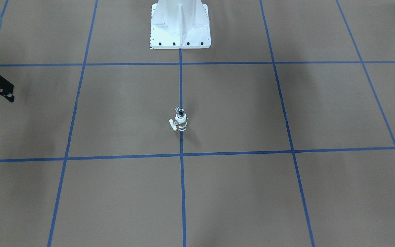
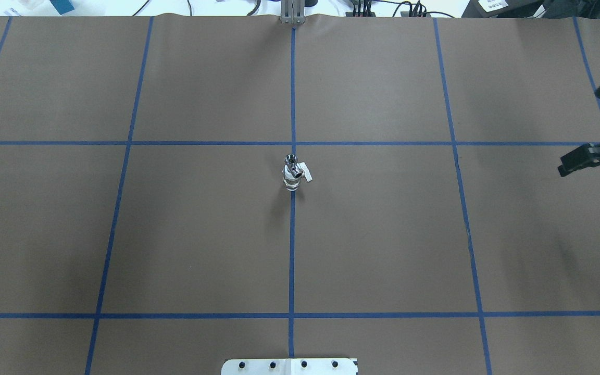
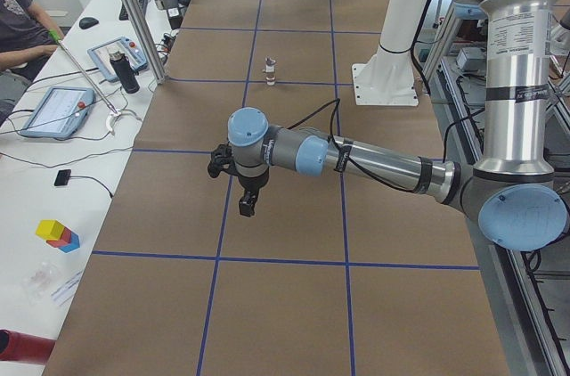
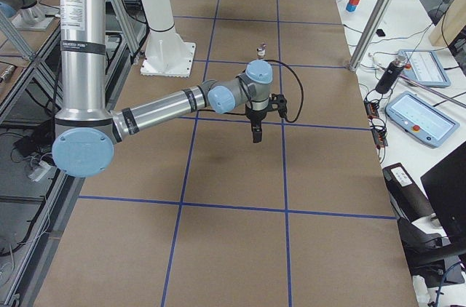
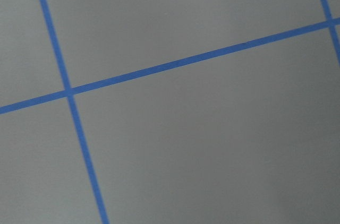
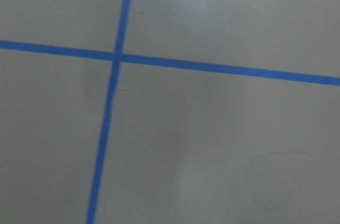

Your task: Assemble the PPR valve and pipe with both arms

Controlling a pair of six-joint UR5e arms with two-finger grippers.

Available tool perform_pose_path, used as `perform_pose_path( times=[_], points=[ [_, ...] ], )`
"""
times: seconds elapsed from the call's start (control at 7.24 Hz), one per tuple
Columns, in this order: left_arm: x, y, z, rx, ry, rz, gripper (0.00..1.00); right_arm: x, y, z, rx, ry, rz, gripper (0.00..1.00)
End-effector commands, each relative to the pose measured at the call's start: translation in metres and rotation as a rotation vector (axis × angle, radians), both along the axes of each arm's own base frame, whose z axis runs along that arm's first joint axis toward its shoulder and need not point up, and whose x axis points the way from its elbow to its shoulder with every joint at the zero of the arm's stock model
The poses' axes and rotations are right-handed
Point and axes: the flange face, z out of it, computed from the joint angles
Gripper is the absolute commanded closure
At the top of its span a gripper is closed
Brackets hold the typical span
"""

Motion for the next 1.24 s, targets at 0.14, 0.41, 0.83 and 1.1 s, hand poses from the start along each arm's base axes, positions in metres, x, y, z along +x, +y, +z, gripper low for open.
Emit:
perform_pose_path(
  times=[0.14,0.41,0.83,1.1],
  points=[
    [-0.027,0.001,0.031,-0.084,0.021,-0.016,0.01,0.111,0.019,0.082,0.013,-0.022,0.001,0.01],
    [-0.030,0.002,0.033,-0.101,0.019,-0.028,0.01,0.139,0.017,0.088,-0.012,-0.032,0.066,0.01],
    [-0.032,0.004,0.034,-0.123,0.016,-0.034,0.01,0.138,0.006,0.078,-0.046,-0.028,0.066,0.01],
    [-0.032,0.005,0.034,-0.121,0.015,-0.035,0.01,0.135,0.005,0.078,-0.048,-0.017,0.063,0.01]
  ],
)
